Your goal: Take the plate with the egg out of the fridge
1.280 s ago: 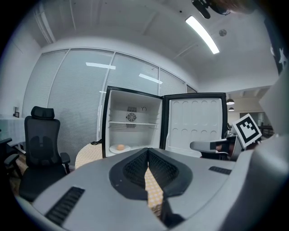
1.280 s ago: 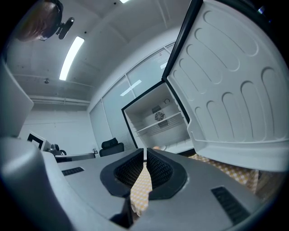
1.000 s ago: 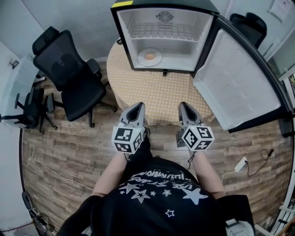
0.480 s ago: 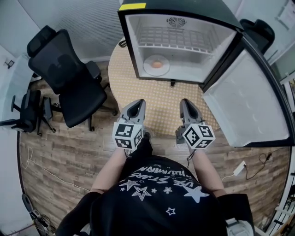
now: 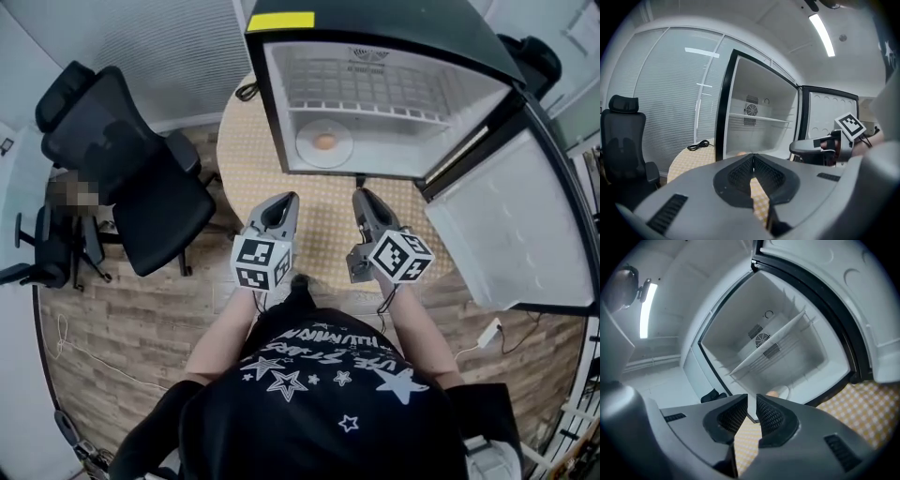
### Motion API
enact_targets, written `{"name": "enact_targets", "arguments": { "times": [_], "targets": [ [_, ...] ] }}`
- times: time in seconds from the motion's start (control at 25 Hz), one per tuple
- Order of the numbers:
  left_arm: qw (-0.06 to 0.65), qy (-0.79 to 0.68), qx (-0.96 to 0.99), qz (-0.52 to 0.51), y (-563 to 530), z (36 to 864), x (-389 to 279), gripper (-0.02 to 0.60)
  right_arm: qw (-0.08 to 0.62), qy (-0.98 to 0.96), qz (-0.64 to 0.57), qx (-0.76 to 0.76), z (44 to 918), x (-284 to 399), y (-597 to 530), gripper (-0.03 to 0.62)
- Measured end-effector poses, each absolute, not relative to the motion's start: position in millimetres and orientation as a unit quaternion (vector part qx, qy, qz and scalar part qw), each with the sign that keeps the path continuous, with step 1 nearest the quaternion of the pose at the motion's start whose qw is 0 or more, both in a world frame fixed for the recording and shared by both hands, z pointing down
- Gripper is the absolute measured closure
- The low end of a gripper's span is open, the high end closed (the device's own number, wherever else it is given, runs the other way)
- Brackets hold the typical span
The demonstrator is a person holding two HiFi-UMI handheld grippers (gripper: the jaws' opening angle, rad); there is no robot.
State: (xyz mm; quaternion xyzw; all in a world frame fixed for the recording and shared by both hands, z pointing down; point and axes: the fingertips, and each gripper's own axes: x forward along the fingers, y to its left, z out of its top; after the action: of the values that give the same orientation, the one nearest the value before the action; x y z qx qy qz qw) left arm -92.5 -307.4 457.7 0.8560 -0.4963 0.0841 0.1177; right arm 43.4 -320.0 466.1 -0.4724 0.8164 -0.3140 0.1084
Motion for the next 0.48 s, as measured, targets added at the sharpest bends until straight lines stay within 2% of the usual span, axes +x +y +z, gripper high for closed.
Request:
{"name": "enact_targets", "arguments": {
  "times": [0.08,0.12,0.24,0.36,0.48],
  "targets": [
    [0.120,-0.488,0.860,0.087,-318.2,461.0,-94.2,0.572,0.121,0.804,-0.343,-0.470,472.1,37.0,-334.5,0.529],
    [0.122,-0.483,0.863,0.085,-323.1,462.0,-95.1,0.572,0.130,0.798,-0.357,-0.467,474.8,33.7,-341.8,0.480],
    [0.128,-0.462,0.875,0.072,-335.2,464.3,-96.5,0.572,0.157,0.782,-0.387,-0.462,479.4,24.1,-361.5,0.394],
    [0.132,-0.451,0.879,0.078,-343.8,472.1,-99.5,0.572,0.175,0.763,-0.420,-0.459,488.9,16.2,-374.9,0.365],
    [0.140,-0.448,0.879,0.087,-351.0,482.1,-103.8,0.572,0.222,0.714,-0.486,-0.452,505.9,13.4,-386.2,0.362]
  ]
}}
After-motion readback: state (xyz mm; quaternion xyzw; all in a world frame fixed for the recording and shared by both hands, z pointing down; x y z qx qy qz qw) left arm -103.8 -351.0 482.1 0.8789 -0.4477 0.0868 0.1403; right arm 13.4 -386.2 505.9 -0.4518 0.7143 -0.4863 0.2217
